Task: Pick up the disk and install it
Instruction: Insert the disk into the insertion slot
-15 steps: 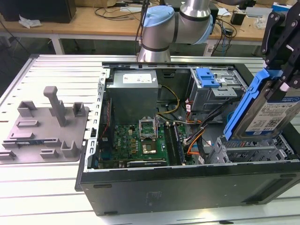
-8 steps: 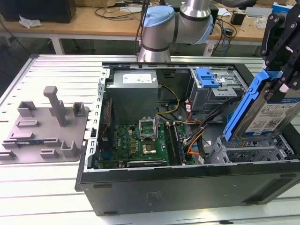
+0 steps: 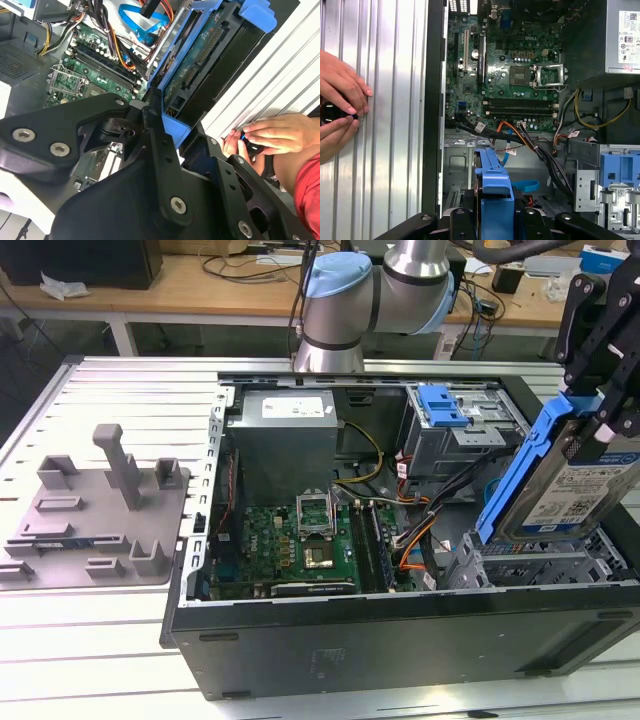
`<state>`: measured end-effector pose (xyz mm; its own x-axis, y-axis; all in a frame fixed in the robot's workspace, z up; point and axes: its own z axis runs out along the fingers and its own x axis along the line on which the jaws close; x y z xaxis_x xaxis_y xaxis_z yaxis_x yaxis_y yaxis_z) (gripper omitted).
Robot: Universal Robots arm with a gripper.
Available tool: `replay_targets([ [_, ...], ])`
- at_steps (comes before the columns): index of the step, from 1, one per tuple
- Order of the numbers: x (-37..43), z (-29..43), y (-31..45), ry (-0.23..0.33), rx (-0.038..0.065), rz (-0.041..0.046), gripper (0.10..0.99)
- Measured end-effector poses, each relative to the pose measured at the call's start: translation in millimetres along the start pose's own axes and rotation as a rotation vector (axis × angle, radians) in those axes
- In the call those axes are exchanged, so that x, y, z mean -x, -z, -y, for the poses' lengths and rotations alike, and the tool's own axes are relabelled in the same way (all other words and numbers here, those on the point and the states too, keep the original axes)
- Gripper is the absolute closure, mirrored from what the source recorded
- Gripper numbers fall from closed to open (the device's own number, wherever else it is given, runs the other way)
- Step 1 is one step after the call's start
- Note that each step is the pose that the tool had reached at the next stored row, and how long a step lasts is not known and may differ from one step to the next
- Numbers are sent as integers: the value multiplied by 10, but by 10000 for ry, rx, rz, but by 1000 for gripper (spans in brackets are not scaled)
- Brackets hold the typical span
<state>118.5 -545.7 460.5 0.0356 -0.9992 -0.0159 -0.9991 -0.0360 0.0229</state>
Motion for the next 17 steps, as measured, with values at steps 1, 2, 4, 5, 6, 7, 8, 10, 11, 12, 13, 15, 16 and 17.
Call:
replay_targets([
  [1, 0, 0, -7, 0, 1, -1, 718],
  [2, 0, 0, -10, 0, 0, -1, 718],
  [4, 0, 0, -18, 0, 0, -1, 718],
  [5, 0, 1, -23, 0, 0, -1, 718],
  [6, 0, 1, -27, 0, 0, -1, 718],
  [7, -1, 1, -31, 0, 0, -1, 718],
  [8, -1, 1, -36, -1, 0, -1, 718],
  [10, -1, 2, -46, 0, 0, 0, 718],
  [11, -1, 4, -50, 0, 1, 0, 718],
  [12, -1, 5, -57, 0, 0, 0, 718],
  [13, -1, 5, -64, 0, 1, -1, 718],
  [15, -1, 6, -75, -1, 0, -1, 718],
  [16, -2, 7, -82, 0, 0, 0, 718],
  [17, -2, 9, -86, 0, 0, 0, 718],
])
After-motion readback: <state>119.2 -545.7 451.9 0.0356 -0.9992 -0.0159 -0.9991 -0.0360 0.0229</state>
